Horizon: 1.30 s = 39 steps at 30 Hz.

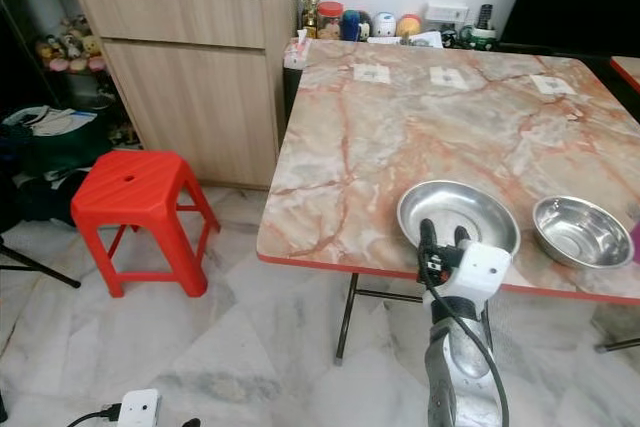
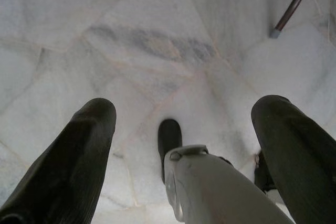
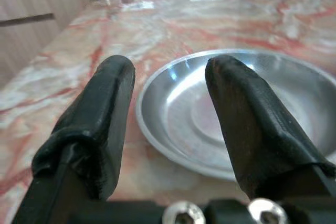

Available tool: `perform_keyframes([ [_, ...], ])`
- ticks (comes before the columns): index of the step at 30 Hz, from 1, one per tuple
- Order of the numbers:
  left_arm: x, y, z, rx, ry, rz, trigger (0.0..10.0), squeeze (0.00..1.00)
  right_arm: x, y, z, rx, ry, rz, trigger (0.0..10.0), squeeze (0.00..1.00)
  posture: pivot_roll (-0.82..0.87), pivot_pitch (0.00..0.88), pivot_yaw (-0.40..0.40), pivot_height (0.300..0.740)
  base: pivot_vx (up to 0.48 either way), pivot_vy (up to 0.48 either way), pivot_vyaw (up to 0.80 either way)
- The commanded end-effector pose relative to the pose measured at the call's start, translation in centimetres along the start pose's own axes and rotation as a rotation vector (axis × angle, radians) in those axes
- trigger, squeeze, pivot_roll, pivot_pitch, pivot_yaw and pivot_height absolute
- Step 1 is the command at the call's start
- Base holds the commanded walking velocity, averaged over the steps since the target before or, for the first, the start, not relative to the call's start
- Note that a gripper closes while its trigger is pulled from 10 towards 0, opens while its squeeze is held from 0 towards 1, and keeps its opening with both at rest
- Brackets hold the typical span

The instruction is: Setting the table

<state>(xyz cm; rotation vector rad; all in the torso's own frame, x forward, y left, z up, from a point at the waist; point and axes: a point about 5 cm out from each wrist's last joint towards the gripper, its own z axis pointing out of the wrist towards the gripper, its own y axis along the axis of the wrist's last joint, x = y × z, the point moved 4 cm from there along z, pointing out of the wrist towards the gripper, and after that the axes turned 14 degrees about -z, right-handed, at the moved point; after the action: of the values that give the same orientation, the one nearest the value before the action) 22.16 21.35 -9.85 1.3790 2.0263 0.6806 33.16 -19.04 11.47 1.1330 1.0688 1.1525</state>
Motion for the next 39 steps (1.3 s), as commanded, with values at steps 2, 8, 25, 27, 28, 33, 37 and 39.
perform_keyframes([
  [2,0.9,-0.2,-0.2,0.005,0.02,0.008,10.0,0.0,-0.1,1.1,-0.2,-0.032,0.044,-0.037,10.0,0.0,0.04,0.095,-0.036,0.74,0.0,0.0,0.0],
  [8,1.1,-0.1,-0.3,0.006,0.016,0.041,10.0,0.0,0.5,1.8,-0.1,-0.054,0.058,-0.042,10.0,0.0,0.04,0.095,-0.034,0.74,0.0,0.0,0.0],
  [25,0.7,-0.2,-0.2,0.004,0.01,0.039,10.0,0.0,0.0,1.6,0.2,-0.028,-0.026,-0.016,10.0,0.0,0.05,0.1,-0.038,0.74,0.0,-0.254,0.0],
  [27,0.8,-0.3,-0.2,0.004,0.018,0.026,10.0,0.0,-0.1,1.6,0.2,-0.025,-0.034,-0.014,10.0,0.0,0.05,0.1,-0.041,0.74,0.0,0.0,0.0],
  [28,0.8,-0.3,-0.2,0.004,0.018,0.026,10.0,0.0,-0.1,1.6,0.2,-0.025,-0.034,-0.014,10.0,0.0,0.05,0.1,-0.041,0.74,0.0,0.0,0.0],
  [33,0.6,-0.2,-0.2,0.001,0.014,0.025,10.0,0.0,0.0,1.7,0.3,-0.023,-0.036,0.0,10.0,0.0,0.05,0.099,-0.046,0.74,0.0,0.0,0.0],
  [37,0.6,-0.2,-0.2,0.0,0.014,0.024,10.0,0.0,-0.4,1.5,0.4,-0.009,-0.07,0.025,10.0,0.0,0.05,0.099,-0.047,0.74,0.0,0.0,0.0],
  [39,0.6,-0.2,-0.2,-0.001,0.013,0.023,10.0,0.0,-1.2,1.0,0.5,0.022,-0.126,0.06,10.0,0.0,0.05,0.098,-0.048,0.74,0.0,0.0,0.0],
])
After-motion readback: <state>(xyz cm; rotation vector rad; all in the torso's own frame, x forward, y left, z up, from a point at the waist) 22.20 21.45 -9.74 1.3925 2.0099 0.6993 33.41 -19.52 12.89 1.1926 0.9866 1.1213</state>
